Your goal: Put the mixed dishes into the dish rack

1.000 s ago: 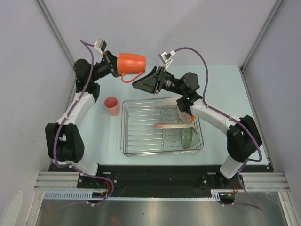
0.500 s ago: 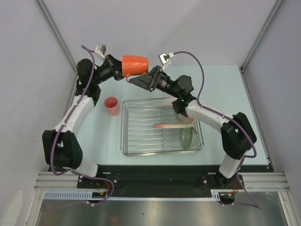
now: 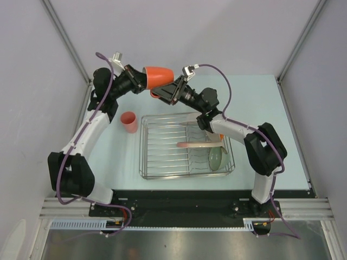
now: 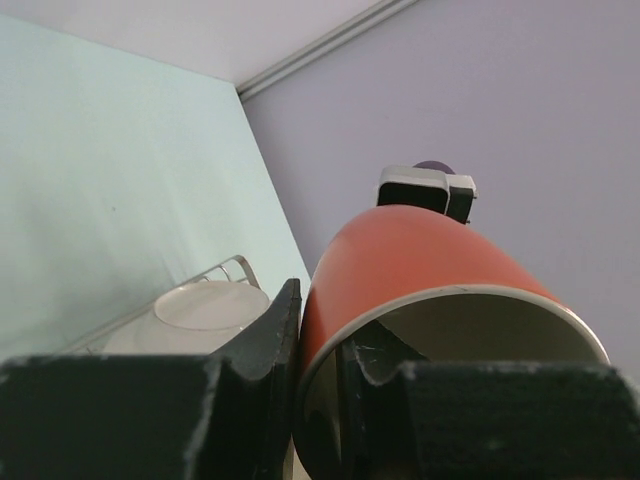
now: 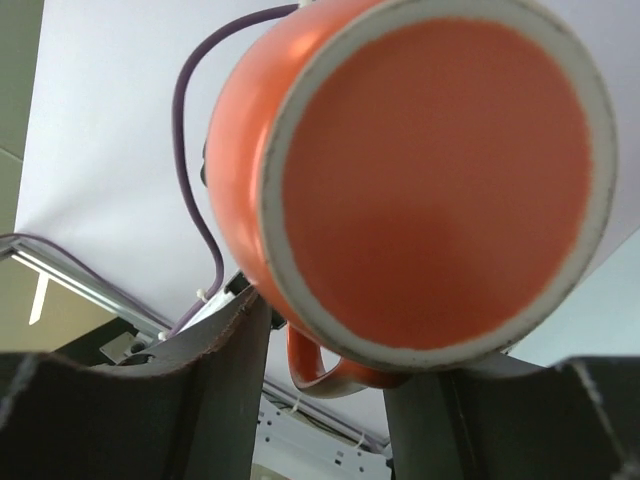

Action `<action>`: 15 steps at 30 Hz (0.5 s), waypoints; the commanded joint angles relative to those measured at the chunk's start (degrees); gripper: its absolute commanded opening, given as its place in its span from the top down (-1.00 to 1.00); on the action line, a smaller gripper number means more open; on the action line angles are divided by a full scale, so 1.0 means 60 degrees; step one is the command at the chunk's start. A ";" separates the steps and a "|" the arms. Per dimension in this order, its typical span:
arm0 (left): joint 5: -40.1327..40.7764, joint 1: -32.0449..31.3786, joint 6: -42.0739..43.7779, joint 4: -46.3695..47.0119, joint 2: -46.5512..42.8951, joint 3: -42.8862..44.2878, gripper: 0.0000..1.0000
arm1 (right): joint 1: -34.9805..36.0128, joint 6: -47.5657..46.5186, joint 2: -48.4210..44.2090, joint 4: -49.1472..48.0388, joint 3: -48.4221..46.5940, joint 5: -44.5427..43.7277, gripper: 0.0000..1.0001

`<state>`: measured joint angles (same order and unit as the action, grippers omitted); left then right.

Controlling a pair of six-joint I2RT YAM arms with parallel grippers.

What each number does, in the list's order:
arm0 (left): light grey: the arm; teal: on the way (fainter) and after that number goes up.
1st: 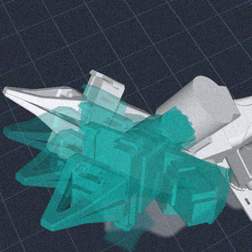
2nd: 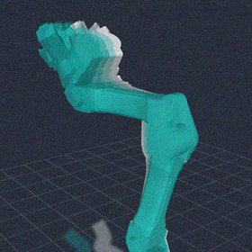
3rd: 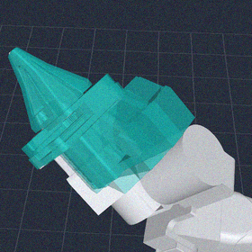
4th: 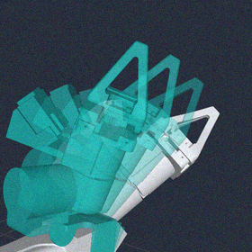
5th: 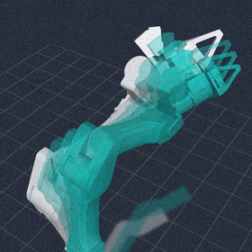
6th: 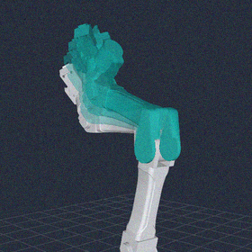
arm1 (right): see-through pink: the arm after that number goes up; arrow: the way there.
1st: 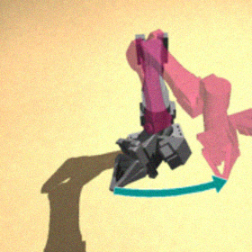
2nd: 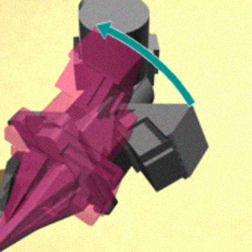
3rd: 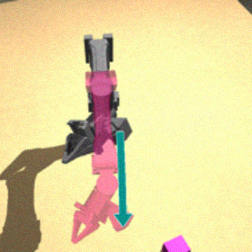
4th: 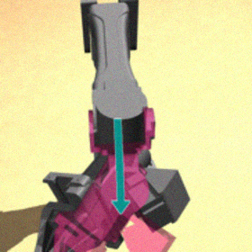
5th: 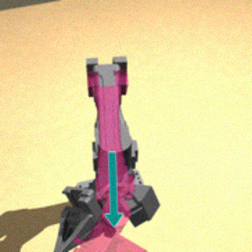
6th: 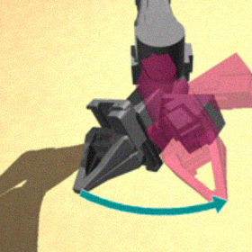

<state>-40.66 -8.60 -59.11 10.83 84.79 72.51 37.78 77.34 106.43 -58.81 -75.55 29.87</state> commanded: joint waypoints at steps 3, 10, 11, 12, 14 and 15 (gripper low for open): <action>-0.0825 -0.0881 0.1882 -0.0618 -0.0436 -0.0292 1.00 | -0.0144 0.0556 -0.0029 -0.1449 -0.0563 0.0031 0.06; -0.1146 -0.0954 0.2703 -0.0911 -0.0655 -0.0951 0.99 | -0.0408 0.0835 -0.0043 -0.1610 -0.0563 0.0266 0.59; -0.1205 -0.0954 0.2762 -0.0940 -0.0699 -0.1126 1.00 | -0.0437 0.0835 -0.0072 -0.1610 -0.0563 0.0310 0.65; -0.1235 -0.0954 0.2820 -0.1013 -0.0729 -0.1201 1.00 | -0.0452 0.0835 -0.0087 -0.1639 -0.0563 0.0325 0.71; -0.1265 -0.0954 0.3025 -0.1087 -0.0845 -0.1507 0.99 | -0.0510 0.0880 -0.0102 -0.1742 -0.0563 0.0354 0.95; -0.1308 -0.0954 0.3084 -0.1102 -0.0861 -0.1610 0.99 | -0.0510 0.0850 -0.0131 -0.1727 -0.0563 0.0369 1.00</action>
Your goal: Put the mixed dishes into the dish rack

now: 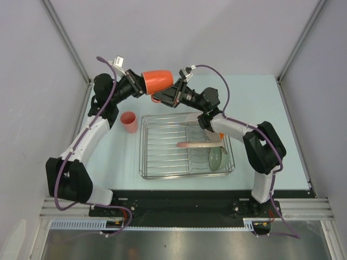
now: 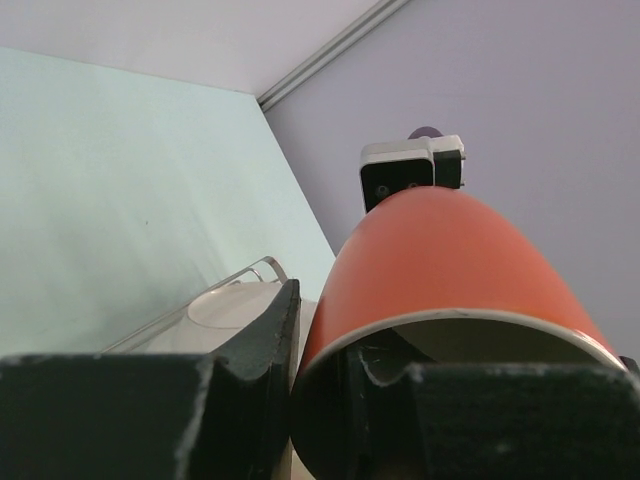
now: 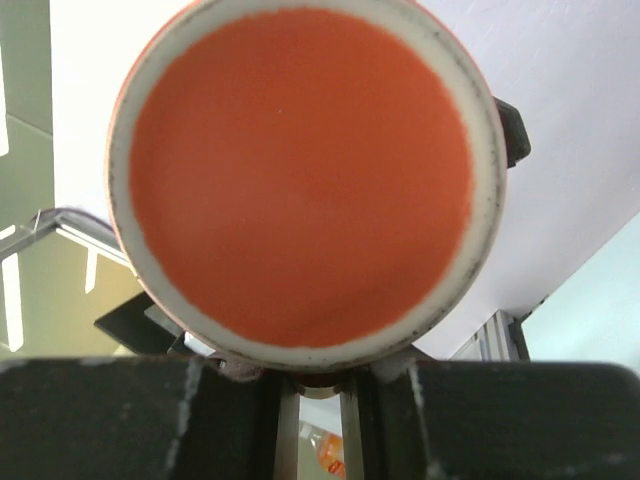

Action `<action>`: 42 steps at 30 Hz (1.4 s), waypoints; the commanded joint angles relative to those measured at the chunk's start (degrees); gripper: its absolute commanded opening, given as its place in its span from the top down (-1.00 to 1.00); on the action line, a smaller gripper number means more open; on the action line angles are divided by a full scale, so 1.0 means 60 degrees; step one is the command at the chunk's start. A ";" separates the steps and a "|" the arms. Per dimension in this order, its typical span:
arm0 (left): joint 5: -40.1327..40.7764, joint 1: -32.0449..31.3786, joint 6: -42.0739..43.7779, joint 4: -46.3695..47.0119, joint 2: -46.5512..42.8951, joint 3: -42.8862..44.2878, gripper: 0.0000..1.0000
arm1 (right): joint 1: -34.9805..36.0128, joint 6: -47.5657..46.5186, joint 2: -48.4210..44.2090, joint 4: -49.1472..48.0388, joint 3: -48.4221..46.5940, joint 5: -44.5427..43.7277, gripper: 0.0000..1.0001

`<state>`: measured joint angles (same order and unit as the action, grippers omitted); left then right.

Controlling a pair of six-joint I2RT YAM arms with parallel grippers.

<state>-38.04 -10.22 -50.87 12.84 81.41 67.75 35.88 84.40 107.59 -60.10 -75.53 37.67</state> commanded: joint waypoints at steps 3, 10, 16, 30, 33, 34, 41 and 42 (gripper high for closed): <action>-0.2023 -0.0670 0.1915 -0.1742 -0.0282 -0.0876 0.58 | -0.0252 -0.0589 -0.0471 -0.1308 -0.0567 -0.0829 1.00; -0.2551 -0.0187 0.2560 -0.2477 -0.0428 -0.0715 -0.33 | -0.0457 -0.1454 -0.1027 -0.0385 -0.0567 -0.0653 1.00; -0.3194 0.0472 0.2897 -0.2915 -0.0750 -0.0569 -0.99 | -0.0589 -0.1937 -0.1275 0.0112 -0.0567 -0.0580 1.00; -0.3667 0.3021 0.6745 -0.7749 -0.0268 0.1453 -0.99 | 0.1415 -1.2203 -0.2537 1.2253 -0.4374 -0.4824 1.00; -0.2876 0.3021 0.7276 -0.8072 -0.0136 0.1278 -0.99 | 0.2322 -1.3126 -0.2536 1.3237 -0.4405 -0.6188 1.00; -0.2729 0.3021 0.7422 -0.8174 -0.0121 0.1234 -0.99 | 0.2485 -1.3245 -0.2551 1.3630 -0.4361 -0.6626 1.00; -0.1776 0.3051 0.8302 -0.8278 -0.0164 0.0823 -0.99 | 0.3834 -1.3876 -0.2522 1.4849 -0.3658 -0.8021 1.00; -0.1789 0.3065 0.8332 -0.8234 -0.0150 0.0823 -0.99 | 0.3907 -1.3862 -0.2493 1.4893 -0.3599 -0.8080 1.00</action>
<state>-50.96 8.01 -5.82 -36.18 80.93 72.84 58.41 5.72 93.25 26.26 -97.38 -2.26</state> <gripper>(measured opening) 0.996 0.207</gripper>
